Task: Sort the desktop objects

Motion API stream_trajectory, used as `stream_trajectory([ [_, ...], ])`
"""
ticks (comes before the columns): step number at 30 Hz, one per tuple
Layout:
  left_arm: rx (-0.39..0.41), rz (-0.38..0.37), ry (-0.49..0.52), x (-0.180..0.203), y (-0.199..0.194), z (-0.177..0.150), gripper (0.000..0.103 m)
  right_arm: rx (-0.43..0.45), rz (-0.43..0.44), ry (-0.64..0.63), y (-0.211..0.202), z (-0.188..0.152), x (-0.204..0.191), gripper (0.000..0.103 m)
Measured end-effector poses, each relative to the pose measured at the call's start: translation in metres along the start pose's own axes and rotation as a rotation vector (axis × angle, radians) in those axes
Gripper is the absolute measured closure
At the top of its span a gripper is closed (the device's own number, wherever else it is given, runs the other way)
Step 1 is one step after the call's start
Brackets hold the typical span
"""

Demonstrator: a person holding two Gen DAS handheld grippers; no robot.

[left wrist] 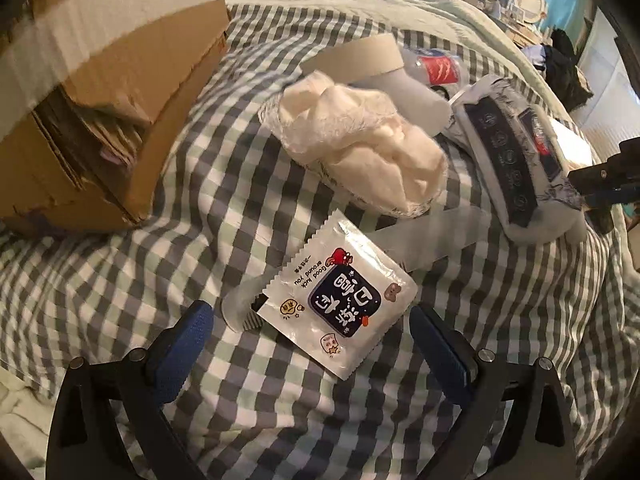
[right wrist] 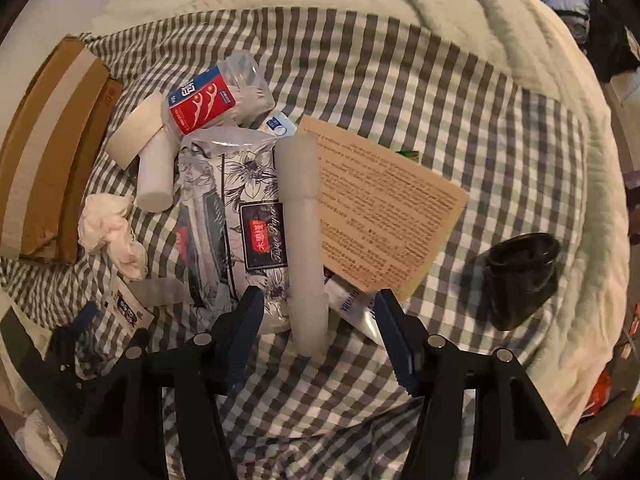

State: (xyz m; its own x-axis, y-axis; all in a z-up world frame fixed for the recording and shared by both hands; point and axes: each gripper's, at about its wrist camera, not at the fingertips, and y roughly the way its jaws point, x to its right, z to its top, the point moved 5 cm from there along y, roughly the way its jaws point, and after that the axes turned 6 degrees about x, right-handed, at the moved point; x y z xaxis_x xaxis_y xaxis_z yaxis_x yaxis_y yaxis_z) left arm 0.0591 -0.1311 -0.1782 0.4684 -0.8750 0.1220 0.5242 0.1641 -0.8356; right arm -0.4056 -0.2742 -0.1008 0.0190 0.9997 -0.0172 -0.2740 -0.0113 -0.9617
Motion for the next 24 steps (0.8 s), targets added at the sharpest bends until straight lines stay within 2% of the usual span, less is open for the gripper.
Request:
stream_trajectory([
  [2,-0.015,-0.016,0.050,0.001,0.004,-0.004,0.002,-0.010,0.005,0.010,0.003,-0.001,-0.002,0.051],
  [4,-0.022,-0.019,0.092,0.003,0.008,-0.007,0.002,-0.029,-0.001,0.014,0.006,-0.003,-0.004,0.066],
  [5,-0.024,-0.017,0.111,0.004,0.009,-0.008,0.003,-0.045,-0.005,0.012,0.008,-0.005,-0.005,0.078],
  [6,-0.023,-0.017,0.122,0.005,0.008,-0.009,0.008,-0.052,-0.008,0.019,0.006,-0.005,-0.005,0.082],
  [11,-0.021,-0.059,0.165,0.008,-0.006,-0.015,0.043,-0.059,-0.003,0.053,-0.006,-0.003,-0.007,0.083],
  [13,-0.023,-0.076,0.180,0.009,-0.013,-0.019,0.050,-0.046,0.000,0.056,-0.018,-0.001,-0.011,0.083],
  [15,-0.018,-0.096,0.195,0.008,-0.020,-0.023,0.063,-0.030,0.005,0.066,-0.029,0.001,-0.014,0.083],
  [17,-0.027,-0.090,0.203,0.005,-0.029,-0.027,0.064,-0.011,0.012,0.082,-0.042,0.006,-0.017,0.083],
  [18,-0.025,-0.093,0.203,0.003,-0.034,-0.030,0.069,0.001,0.016,0.093,-0.049,0.009,-0.018,0.083],
  [19,-0.026,-0.095,0.201,0.000,-0.039,-0.031,0.088,0.017,0.019,0.106,-0.059,0.011,-0.019,0.083],
  [24,-0.024,-0.119,0.141,-0.016,-0.058,-0.018,0.096,0.058,0.029,0.158,-0.087,0.019,-0.031,0.083],
])
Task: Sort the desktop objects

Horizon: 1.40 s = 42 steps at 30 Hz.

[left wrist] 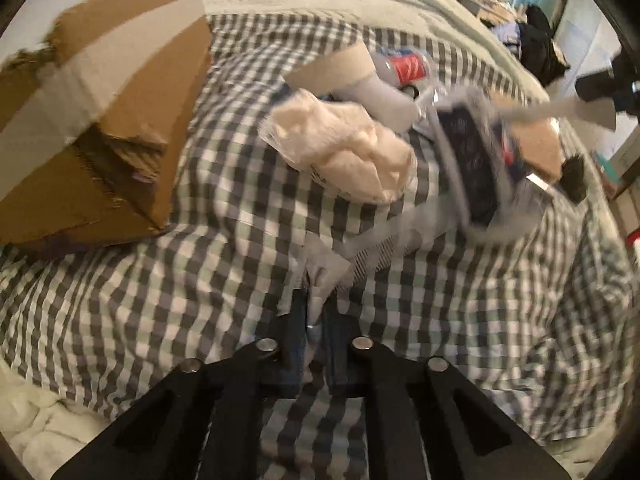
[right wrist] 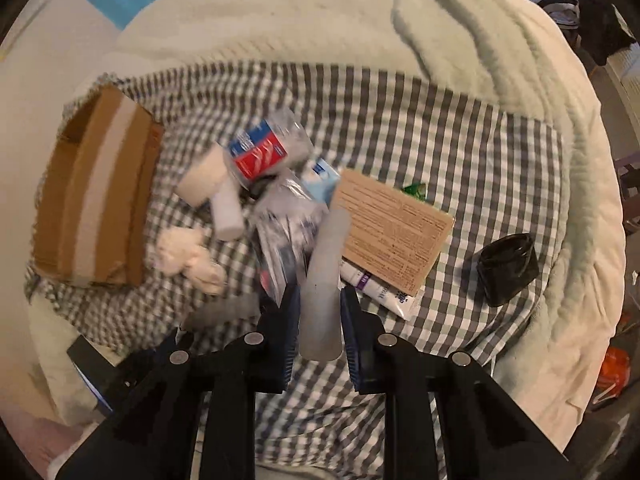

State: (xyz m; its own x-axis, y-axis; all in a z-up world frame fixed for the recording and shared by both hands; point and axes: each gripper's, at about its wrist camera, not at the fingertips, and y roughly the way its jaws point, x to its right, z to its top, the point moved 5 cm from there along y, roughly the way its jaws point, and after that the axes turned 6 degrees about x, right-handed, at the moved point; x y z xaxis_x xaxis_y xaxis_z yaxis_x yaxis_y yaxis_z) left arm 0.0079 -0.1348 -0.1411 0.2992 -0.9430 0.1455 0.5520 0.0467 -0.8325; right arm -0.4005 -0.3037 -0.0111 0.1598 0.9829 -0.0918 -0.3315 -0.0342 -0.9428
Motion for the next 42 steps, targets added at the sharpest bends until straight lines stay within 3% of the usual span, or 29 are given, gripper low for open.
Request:
stream_trajectory([
  [6,0.018,-0.047,-0.117,-0.014,-0.027,0.017,0.098,0.023,0.024,0.019,-0.025,-0.003,-0.017,0.084],
  [13,0.055,-0.127,-0.206,-0.028,-0.066,0.065,0.098,0.062,0.077,0.001,-0.056,-0.002,-0.057,0.085],
  [22,0.112,-0.116,-0.161,-0.055,-0.133,0.133,0.098,0.086,0.111,-0.056,-0.070,0.011,-0.112,0.085],
  [26,0.136,-0.070,-0.133,-0.074,-0.149,0.165,0.098,0.104,0.141,-0.068,-0.076,0.021,-0.139,0.085],
  [31,0.129,-0.026,-0.094,-0.106,-0.147,0.187,0.098,0.139,0.203,-0.076,-0.084,0.038,-0.184,0.085],
  [34,0.125,0.005,-0.113,-0.132,-0.137,0.194,0.098,0.155,0.234,-0.083,-0.084,0.048,-0.211,0.085],
  [38,0.098,-0.005,-0.227,-0.169,-0.120,0.190,0.098,0.165,0.277,-0.088,-0.074,0.061,-0.250,0.085],
  [42,0.084,0.037,-0.203,-0.185,-0.106,0.187,0.098,0.181,0.313,-0.113,-0.065,0.071,-0.285,0.085],
])
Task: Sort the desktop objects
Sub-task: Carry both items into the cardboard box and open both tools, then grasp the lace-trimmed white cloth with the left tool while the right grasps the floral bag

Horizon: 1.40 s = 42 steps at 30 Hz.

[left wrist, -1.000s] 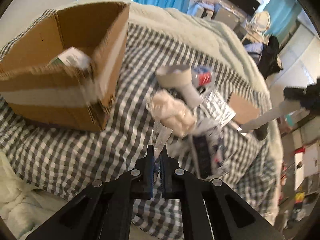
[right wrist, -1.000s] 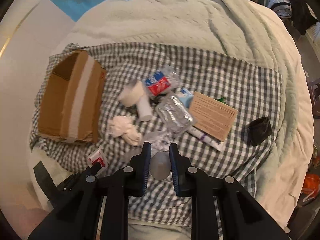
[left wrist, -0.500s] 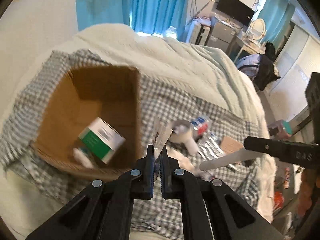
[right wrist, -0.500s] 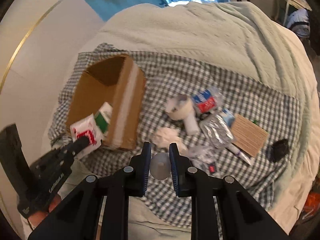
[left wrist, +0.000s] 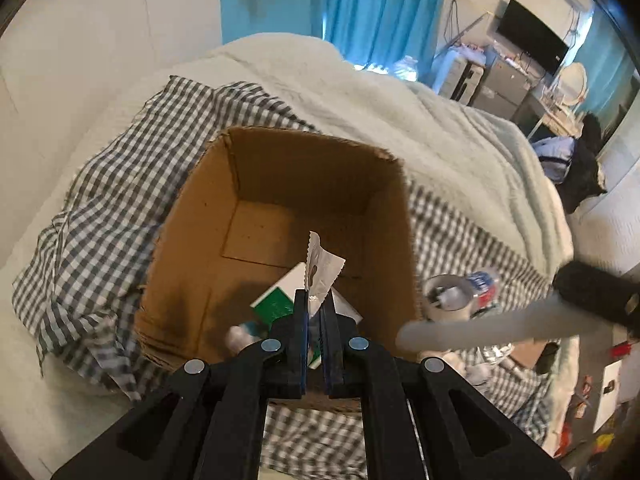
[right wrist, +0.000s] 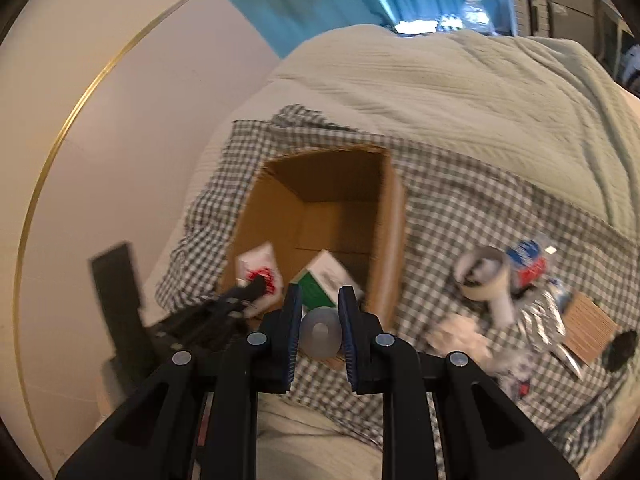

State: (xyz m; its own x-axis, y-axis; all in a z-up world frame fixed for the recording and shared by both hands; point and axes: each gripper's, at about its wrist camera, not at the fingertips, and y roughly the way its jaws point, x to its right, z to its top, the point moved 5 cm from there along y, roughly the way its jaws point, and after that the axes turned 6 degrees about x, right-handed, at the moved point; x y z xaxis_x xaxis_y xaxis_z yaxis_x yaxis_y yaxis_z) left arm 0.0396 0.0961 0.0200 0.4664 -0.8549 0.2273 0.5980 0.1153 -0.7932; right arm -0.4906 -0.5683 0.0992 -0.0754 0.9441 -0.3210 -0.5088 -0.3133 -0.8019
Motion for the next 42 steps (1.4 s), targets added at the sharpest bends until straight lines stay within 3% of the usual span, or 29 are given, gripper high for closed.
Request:
stream_trajectory([
  [10,-0.005,0.004,-0.082,-0.034,0.017,0.011,0.098,0.054,-0.004,-0.026,0.049,0.022,-0.022,0.084],
  [13,0.000,0.016,-0.103,-0.042,0.018,0.014,0.095,0.065,0.003,0.008,0.057,0.025,-0.016,0.080],
  [14,0.003,0.024,-0.107,-0.044,0.018,0.015,0.093,0.067,0.010,0.018,0.058,0.028,-0.016,0.073],
  [15,0.004,0.028,-0.105,-0.044,0.018,0.016,0.082,0.074,0.016,0.032,0.058,0.029,-0.015,0.067],
  [16,0.004,0.030,-0.106,-0.044,0.018,0.016,0.063,0.083,0.014,0.036,0.055,0.031,-0.013,0.066],
  [18,0.014,0.040,-0.113,-0.044,0.017,0.017,0.042,0.096,-0.002,0.029,0.047,0.033,-0.011,0.066],
  [21,0.018,0.036,-0.112,-0.041,0.014,0.017,0.037,0.123,-0.040,0.018,0.027,0.033,-0.001,0.066],
  [24,0.025,0.028,-0.112,-0.035,0.008,0.017,0.027,0.139,-0.088,0.006,0.007,0.030,0.015,0.066],
  [31,0.059,0.001,-0.055,-0.004,-0.013,0.009,0.021,0.132,-0.231,0.023,-0.042,0.004,0.084,0.065],
  [36,0.067,-0.067,-0.035,0.033,-0.018,-0.005,0.020,0.115,-0.298,0.073,-0.073,-0.022,0.133,0.053],
  [42,0.052,-0.115,0.092,0.096,-0.012,-0.032,0.020,0.042,-0.411,0.058,-0.087,-0.055,0.175,0.053],
])
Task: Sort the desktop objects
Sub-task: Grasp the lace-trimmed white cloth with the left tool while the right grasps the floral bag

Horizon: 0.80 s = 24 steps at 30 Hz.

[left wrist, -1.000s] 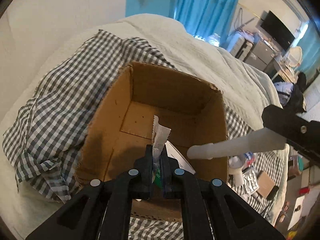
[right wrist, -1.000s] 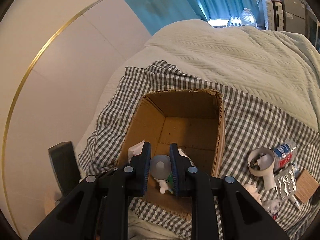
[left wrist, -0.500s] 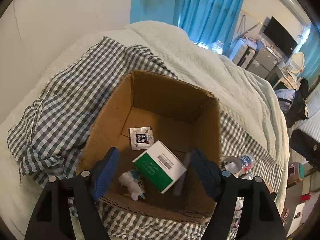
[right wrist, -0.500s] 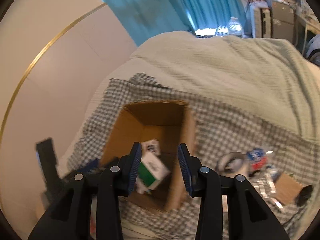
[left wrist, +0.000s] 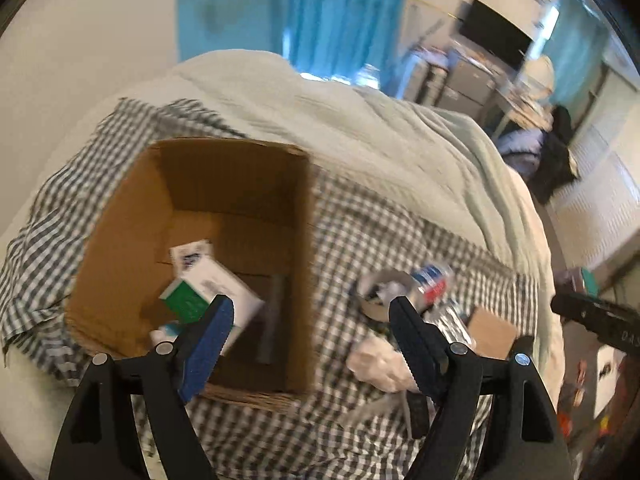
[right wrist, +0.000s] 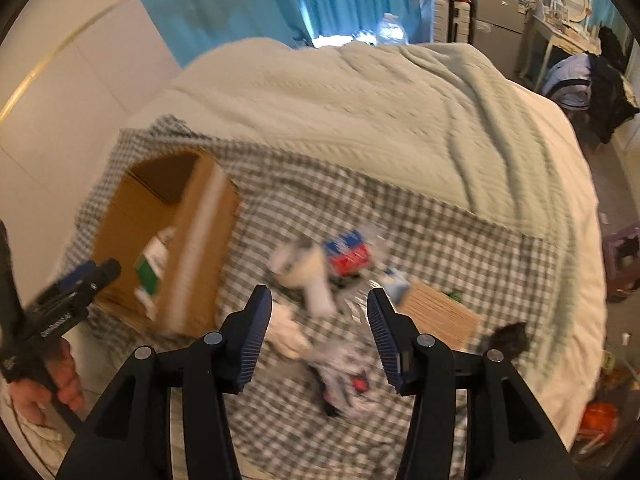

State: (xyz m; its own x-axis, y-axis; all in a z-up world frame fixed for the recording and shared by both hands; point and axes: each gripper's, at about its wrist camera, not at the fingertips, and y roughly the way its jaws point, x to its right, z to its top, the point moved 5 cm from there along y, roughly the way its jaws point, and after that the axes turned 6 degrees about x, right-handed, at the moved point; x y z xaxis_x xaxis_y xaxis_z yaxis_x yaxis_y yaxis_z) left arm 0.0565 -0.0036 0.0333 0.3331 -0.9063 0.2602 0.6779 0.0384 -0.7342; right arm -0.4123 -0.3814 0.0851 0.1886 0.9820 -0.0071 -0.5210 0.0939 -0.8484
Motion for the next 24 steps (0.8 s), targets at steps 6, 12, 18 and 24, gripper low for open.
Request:
stream_trajectory([
  [6,-0.032,-0.052,0.087,0.057,0.019,-0.029,0.020,-0.034,-0.001,-0.033,0.007,-0.016,0.008,0.046],
  [12,-0.095,-0.032,0.170,0.079,0.049,-0.061,0.020,-0.143,0.016,-0.045,0.043,-0.045,0.016,0.046],
  [18,-0.096,-0.046,0.221,0.091,0.066,-0.082,0.020,-0.195,0.012,-0.091,0.068,-0.069,0.025,0.046],
  [24,-0.126,-0.046,0.351,0.105,0.085,-0.107,0.020,-0.260,0.062,-0.099,0.103,-0.096,0.028,0.046],
])
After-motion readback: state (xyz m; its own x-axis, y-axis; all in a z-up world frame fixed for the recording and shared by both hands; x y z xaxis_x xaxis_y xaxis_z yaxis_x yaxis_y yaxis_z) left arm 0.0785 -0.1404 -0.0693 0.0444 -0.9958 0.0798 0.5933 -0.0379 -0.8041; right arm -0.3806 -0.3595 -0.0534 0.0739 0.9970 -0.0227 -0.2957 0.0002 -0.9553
